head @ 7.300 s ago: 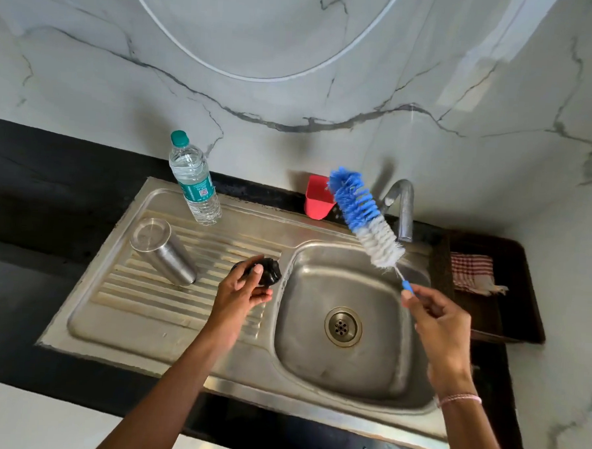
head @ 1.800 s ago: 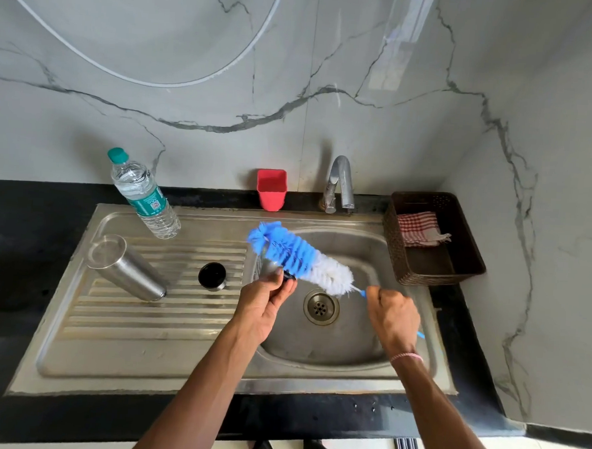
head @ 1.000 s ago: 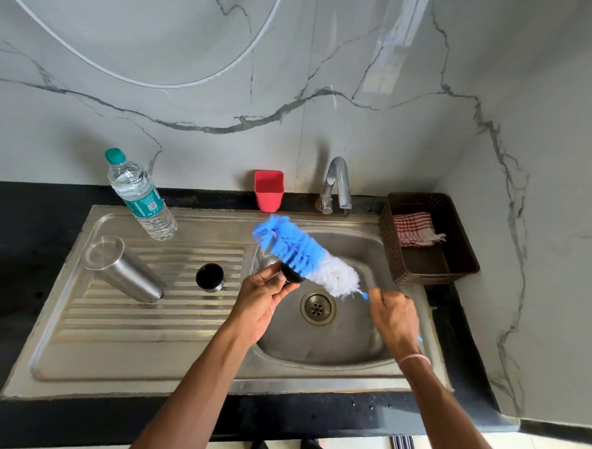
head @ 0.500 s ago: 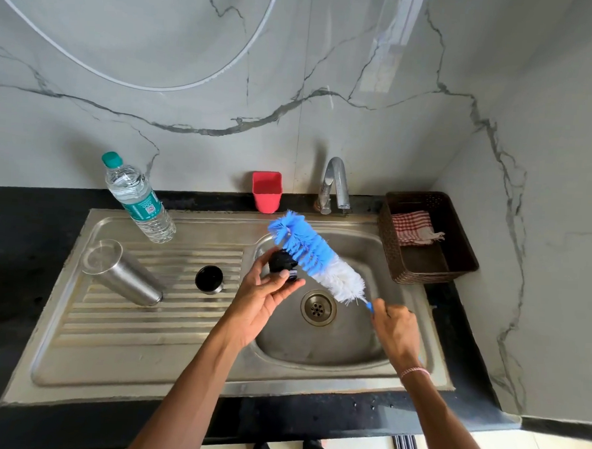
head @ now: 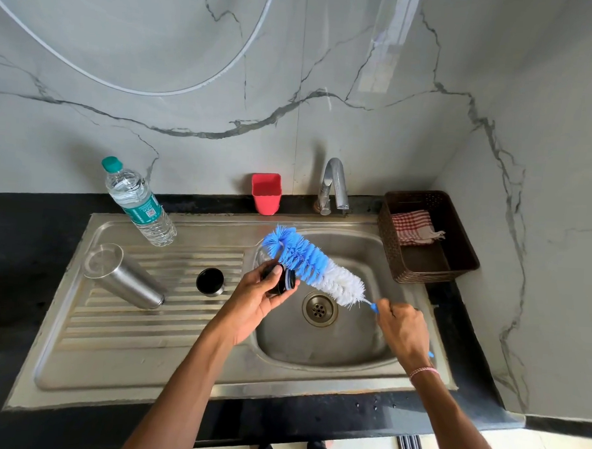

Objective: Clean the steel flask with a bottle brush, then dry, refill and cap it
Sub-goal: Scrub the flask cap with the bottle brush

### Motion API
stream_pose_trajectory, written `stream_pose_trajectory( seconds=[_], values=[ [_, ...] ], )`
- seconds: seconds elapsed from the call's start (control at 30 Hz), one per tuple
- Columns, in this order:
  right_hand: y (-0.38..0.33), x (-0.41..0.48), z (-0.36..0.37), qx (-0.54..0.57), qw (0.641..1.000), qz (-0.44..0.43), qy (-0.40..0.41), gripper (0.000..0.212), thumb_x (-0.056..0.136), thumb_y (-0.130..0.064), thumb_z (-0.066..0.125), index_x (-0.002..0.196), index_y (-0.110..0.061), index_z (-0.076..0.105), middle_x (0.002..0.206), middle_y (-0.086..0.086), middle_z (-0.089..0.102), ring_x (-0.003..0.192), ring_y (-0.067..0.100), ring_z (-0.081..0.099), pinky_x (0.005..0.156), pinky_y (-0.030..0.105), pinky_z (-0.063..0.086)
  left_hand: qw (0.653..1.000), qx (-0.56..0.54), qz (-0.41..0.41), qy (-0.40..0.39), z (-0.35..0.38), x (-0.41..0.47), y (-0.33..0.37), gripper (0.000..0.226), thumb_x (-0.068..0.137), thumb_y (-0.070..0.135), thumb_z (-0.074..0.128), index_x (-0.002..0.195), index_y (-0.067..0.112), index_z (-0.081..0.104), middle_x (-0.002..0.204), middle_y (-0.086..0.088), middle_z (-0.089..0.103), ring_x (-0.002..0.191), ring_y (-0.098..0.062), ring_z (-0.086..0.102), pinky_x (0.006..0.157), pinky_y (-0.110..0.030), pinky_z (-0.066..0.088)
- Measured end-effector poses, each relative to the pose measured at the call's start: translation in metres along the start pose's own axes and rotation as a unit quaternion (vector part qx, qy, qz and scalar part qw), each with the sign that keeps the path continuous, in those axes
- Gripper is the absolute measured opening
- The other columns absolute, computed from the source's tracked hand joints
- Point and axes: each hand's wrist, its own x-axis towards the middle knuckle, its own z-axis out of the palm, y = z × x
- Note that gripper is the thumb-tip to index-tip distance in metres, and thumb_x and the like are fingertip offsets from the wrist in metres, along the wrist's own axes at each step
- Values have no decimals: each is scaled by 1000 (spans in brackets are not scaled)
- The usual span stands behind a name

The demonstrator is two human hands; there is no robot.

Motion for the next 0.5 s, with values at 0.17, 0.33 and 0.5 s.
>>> stream_pose_trajectory(
  seconds=[0.17,0.33,0.5],
  values=[
    [2,2,-7,5,1000,0,14,52,92,-37,54,50,-6,51,52,10,56,55,35,53,54,35,38,976,143,104,128,-2,4,-3,54,76,25,80,127,14,67,127,-9,73,108,-20,73,90,-40,62],
    [8,-3,-6,-15,1000,5,10,54,93,-38,53,48,-10,47,53,10,56,56,36,53,56,33,36,960,122,176,181,-3,7,-5,47,75,7,87,120,14,73,114,-6,77,100,-26,71,87,-35,63],
    [-7,-14,-7,-17,999,10,26,50,95,-36,52,55,-7,55,57,12,56,57,37,48,57,36,37,956,171,172,168,-4,12,-13,58,83,0,82,137,12,66,115,-2,78,109,-18,73,102,-38,56]
  ],
)
